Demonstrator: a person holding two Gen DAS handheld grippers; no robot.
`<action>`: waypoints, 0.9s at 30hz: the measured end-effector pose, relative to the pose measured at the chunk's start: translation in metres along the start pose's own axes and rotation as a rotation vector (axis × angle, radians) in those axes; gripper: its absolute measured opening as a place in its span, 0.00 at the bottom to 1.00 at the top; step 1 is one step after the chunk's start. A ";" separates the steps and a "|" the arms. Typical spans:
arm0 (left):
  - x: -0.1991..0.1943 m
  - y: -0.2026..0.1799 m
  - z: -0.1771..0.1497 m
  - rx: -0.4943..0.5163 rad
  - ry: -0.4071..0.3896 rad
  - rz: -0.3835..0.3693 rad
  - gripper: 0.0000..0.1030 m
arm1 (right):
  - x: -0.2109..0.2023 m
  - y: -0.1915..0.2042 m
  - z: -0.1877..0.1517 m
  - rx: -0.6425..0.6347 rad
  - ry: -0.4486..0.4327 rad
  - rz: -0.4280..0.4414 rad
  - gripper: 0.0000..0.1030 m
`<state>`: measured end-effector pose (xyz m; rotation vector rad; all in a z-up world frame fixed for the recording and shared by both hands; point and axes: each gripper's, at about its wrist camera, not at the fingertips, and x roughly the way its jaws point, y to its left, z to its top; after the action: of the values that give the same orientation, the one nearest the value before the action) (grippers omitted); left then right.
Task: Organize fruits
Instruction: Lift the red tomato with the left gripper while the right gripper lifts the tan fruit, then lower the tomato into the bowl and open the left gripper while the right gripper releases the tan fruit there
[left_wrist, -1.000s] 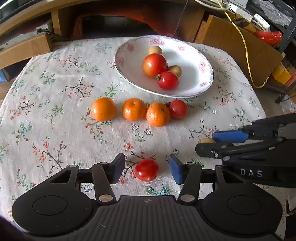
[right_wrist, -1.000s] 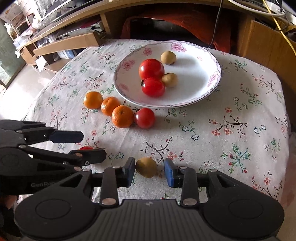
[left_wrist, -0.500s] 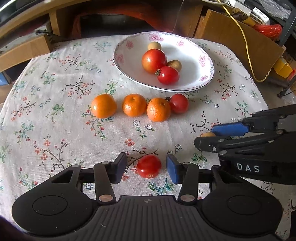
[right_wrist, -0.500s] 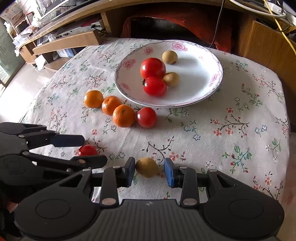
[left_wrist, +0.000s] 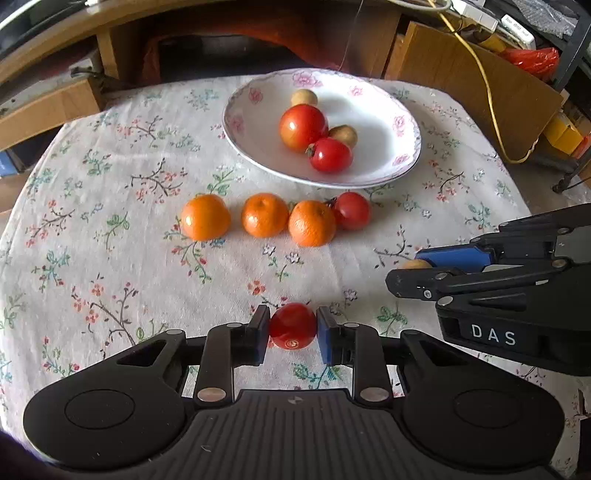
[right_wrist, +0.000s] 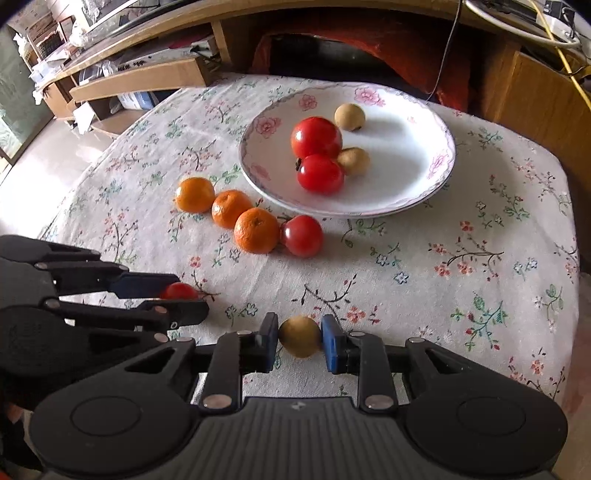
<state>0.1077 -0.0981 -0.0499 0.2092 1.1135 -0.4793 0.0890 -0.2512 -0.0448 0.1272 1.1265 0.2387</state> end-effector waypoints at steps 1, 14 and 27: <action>-0.001 0.000 0.001 -0.002 -0.003 -0.002 0.33 | -0.002 -0.001 0.001 0.003 -0.007 0.004 0.26; -0.010 -0.002 0.015 -0.021 -0.052 -0.020 0.33 | -0.014 -0.003 0.008 0.026 -0.046 0.020 0.26; -0.016 -0.004 0.050 -0.027 -0.120 -0.013 0.31 | -0.025 -0.015 0.026 0.072 -0.100 0.010 0.26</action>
<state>0.1408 -0.1177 -0.0133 0.1477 1.0041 -0.4820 0.1044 -0.2712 -0.0152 0.2066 1.0359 0.1985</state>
